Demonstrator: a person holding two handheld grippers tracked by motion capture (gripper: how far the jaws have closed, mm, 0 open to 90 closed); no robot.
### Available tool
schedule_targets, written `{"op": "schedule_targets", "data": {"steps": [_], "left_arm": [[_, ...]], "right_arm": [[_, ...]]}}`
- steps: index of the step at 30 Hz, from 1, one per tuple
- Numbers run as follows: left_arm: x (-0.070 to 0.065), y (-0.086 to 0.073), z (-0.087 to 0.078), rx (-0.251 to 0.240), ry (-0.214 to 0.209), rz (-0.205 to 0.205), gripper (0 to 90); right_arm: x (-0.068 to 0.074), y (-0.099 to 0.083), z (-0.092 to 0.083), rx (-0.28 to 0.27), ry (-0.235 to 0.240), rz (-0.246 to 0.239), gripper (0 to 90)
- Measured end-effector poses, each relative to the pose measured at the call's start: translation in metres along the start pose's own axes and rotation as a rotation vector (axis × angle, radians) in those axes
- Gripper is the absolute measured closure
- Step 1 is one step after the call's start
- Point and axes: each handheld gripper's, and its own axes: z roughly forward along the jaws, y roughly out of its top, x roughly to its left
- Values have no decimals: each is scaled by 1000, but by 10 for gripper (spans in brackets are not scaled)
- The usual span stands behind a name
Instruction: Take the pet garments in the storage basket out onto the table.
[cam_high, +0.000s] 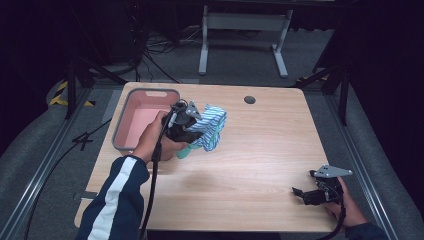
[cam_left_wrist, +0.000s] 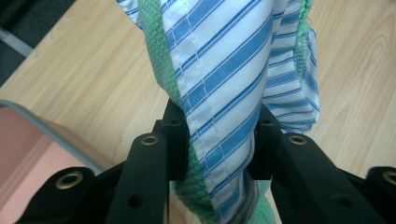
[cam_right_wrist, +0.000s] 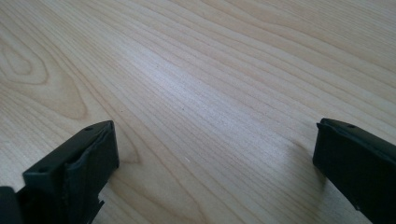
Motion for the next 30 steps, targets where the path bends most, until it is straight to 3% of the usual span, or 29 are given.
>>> {"op": "schedule_targets", "data": {"steps": [13, 19, 23, 30], "left_arm": [[-18, 13, 38, 55, -51, 51, 666], [-25, 19, 62, 88, -70, 61, 664], [-29, 20, 80, 117, -88, 48, 664], [-34, 21, 100, 145, -113, 66, 662]], "right_arm": [[0, 0, 0, 0, 0, 0, 6], [0, 0, 0, 0, 0, 0, 6], [0, 0, 0, 0, 0, 0, 6], [0, 0, 0, 0, 0, 0, 6]]}}
